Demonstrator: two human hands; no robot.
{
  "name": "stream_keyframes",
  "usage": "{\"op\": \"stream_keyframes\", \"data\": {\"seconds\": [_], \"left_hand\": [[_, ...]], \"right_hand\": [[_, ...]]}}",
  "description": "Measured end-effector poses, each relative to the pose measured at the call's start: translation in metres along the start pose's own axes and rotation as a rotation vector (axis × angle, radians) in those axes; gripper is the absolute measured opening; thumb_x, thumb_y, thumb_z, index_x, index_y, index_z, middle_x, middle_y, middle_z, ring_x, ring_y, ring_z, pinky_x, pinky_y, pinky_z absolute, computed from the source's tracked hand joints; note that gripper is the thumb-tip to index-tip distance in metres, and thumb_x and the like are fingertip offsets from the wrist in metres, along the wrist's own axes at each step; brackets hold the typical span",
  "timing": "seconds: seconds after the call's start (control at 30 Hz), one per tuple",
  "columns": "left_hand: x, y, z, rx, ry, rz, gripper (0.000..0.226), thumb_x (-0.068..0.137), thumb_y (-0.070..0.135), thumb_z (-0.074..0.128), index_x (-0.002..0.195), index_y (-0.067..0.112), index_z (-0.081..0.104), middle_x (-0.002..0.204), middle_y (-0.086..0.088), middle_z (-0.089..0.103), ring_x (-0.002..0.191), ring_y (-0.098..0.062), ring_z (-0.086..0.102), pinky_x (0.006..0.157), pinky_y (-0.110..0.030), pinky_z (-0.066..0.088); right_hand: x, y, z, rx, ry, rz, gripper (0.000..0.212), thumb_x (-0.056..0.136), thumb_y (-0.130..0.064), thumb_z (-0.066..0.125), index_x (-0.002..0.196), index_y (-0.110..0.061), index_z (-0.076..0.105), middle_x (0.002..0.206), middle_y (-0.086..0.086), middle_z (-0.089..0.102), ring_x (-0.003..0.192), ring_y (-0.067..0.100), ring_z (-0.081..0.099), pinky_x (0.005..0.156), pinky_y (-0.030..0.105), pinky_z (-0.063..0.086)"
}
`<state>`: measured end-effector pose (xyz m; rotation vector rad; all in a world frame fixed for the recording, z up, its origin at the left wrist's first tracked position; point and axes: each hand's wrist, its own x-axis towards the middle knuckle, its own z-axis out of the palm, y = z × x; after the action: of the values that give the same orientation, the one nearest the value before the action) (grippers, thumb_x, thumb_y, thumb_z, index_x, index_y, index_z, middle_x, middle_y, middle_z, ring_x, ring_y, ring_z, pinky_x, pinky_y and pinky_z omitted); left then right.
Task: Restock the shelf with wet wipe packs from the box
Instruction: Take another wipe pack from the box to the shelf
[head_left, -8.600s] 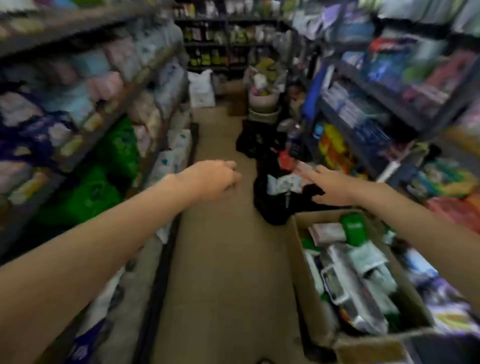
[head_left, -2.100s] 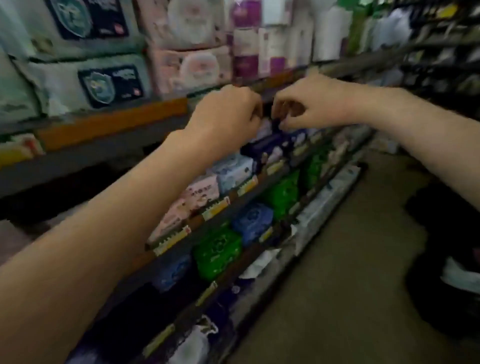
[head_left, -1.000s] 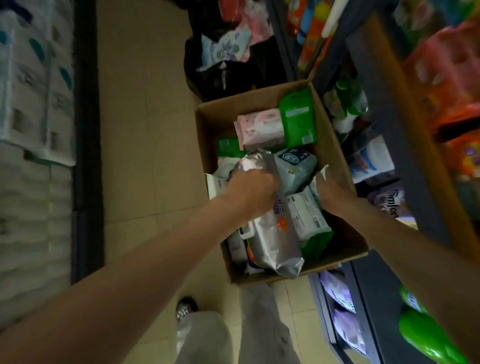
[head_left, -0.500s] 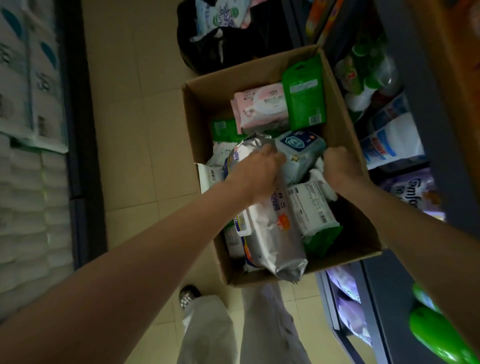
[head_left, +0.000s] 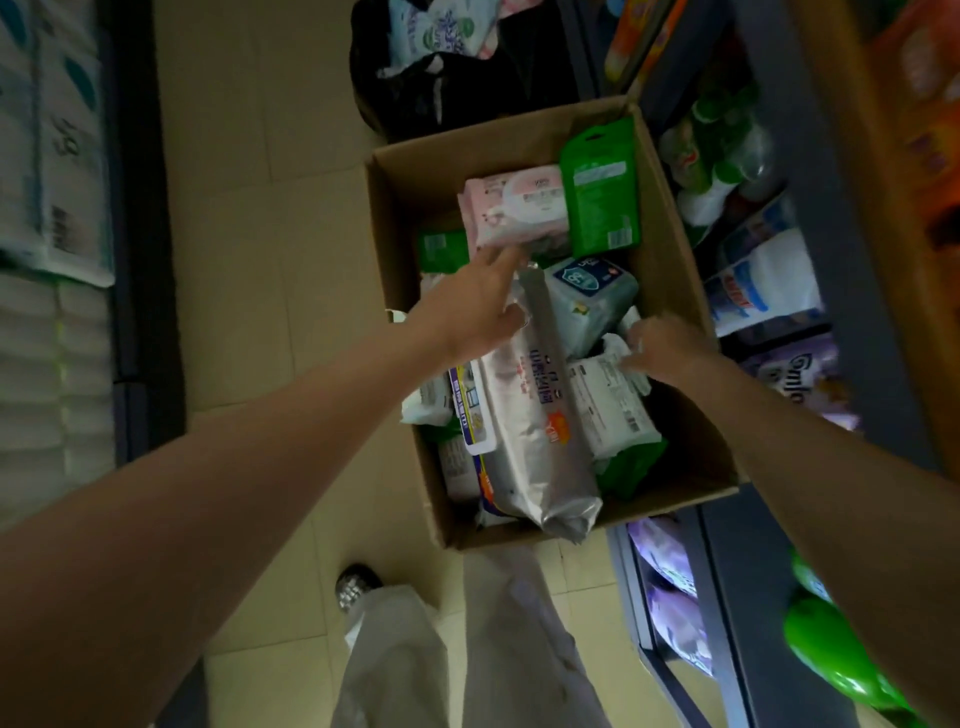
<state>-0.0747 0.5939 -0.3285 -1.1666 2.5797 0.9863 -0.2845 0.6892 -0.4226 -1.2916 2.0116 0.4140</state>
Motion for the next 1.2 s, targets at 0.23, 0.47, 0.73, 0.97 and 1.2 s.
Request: {"op": "stream_keyframes", "data": {"seconds": [0.23,0.47,0.73,0.97,1.2], "left_hand": [[0.019,0.002,0.027,-0.013,0.012,0.024,0.049,0.09,0.01,0.049,0.138,0.009,0.035,0.135,-0.016,0.044,0.113,-0.032,0.054,0.093,-0.044,0.047],[0.02,0.018,0.004,-0.179,-0.069,-0.014,0.055,0.091,0.009,0.052,0.141,0.012,0.031,0.14,-0.013,0.042,0.121,-0.028,0.049,0.098,-0.031,0.043],[-0.048,0.0,-0.105,-0.611,-0.227,-0.07,0.071,0.07,0.02,0.08,0.129,0.021,0.04,0.118,0.011,0.06,0.105,-0.002,0.06,0.087,-0.017,0.049],[-0.173,-0.036,-0.227,-0.873,0.313,-0.192,0.037,0.074,0.023,0.074,0.109,0.024,0.063,0.105,0.008,0.071,0.094,-0.011,0.068,0.083,-0.025,0.053],[-0.333,-0.082,-0.315,-1.211,0.936,-0.205,0.033,0.077,0.02,0.069,0.11,0.015,0.063,0.095,0.002,0.074,0.082,-0.013,0.071,0.067,-0.024,0.057]], "right_hand": [[0.007,-0.009,0.016,-0.048,0.116,0.146,0.026,0.095,-0.009,0.042,0.111,0.004,0.058,0.116,0.023,0.058,0.107,0.037,0.058,0.083,0.039,0.047],[-0.018,-0.041,-0.088,-0.248,-0.081,-0.152,0.017,0.086,-0.008,0.059,0.071,-0.001,0.056,0.084,0.016,0.062,0.072,0.026,0.059,0.055,0.026,0.04],[-0.119,-0.155,-0.257,-0.008,-0.188,-0.579,0.013,0.083,-0.014,0.066,0.072,-0.008,0.069,0.035,-0.007,0.049,0.034,0.002,0.041,0.037,0.011,0.031],[-0.2,-0.292,-0.321,0.474,0.223,-0.853,0.012,0.083,-0.019,0.068,0.089,-0.01,0.072,0.058,-0.003,0.06,0.046,0.001,0.048,0.039,0.014,0.037],[-0.297,-0.444,-0.275,0.798,-0.134,-0.98,0.024,0.082,-0.025,0.067,0.103,-0.015,0.062,0.101,0.005,0.067,0.082,0.018,0.059,0.073,0.028,0.048]]}}
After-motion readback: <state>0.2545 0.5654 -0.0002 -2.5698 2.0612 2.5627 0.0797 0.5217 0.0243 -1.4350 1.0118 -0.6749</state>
